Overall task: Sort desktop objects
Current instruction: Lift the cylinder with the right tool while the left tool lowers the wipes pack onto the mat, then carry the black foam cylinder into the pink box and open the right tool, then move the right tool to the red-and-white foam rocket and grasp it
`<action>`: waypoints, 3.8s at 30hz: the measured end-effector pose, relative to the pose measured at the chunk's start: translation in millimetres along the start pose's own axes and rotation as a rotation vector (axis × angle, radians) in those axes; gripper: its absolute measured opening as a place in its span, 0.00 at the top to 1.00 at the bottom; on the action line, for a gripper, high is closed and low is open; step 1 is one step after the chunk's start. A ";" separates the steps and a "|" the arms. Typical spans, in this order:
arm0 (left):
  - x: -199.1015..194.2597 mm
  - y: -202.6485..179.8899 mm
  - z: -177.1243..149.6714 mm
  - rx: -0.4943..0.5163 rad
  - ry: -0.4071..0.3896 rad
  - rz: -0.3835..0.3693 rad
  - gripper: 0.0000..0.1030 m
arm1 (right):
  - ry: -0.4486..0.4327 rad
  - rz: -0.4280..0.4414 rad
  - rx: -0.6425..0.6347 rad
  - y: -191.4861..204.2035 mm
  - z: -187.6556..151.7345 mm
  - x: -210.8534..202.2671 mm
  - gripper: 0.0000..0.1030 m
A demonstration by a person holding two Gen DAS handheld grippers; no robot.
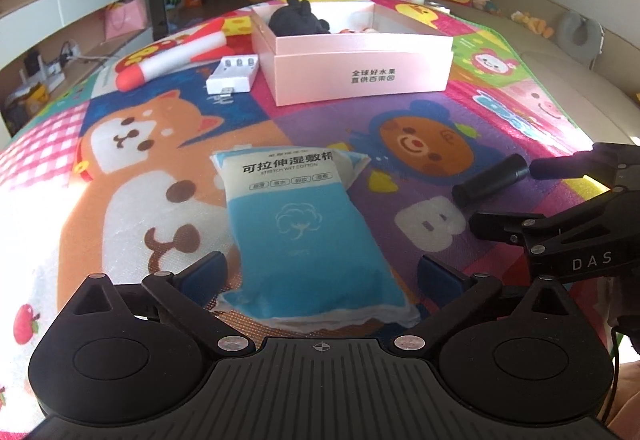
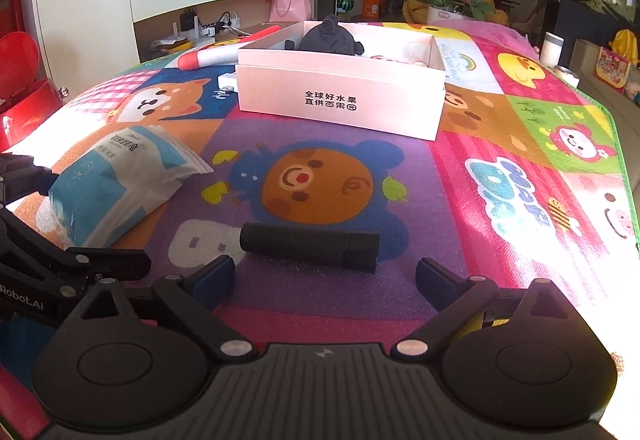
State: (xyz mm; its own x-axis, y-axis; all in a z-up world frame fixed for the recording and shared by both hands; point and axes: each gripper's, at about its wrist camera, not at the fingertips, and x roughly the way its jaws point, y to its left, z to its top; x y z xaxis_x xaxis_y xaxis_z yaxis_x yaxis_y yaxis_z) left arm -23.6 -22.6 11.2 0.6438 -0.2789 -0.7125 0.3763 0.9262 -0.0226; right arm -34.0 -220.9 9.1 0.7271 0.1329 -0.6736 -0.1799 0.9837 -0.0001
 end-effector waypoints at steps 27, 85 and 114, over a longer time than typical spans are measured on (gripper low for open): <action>3.0 0.5 20.1 -0.065 -0.026 0.057 0.05 | -0.041 -0.009 -0.019 12.7 9.3 4.8 0.26; 6.4 80.2 31.8 -0.202 -0.221 0.102 0.01 | 0.048 -0.036 0.021 -23.3 177.1 124.3 0.65; 7.7 125.5 9.2 -0.468 -0.263 0.054 0.00 | 0.269 -0.061 -0.350 145.4 276.7 258.5 0.78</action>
State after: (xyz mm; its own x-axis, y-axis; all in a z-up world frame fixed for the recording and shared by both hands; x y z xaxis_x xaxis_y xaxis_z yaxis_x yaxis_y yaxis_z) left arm 34.6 89.2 9.3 0.8219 -0.2263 -0.5228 0.0395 0.9381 -0.3440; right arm 311.1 -10.0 39.5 0.5534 -0.0060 -0.8329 -0.3888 0.8825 -0.2646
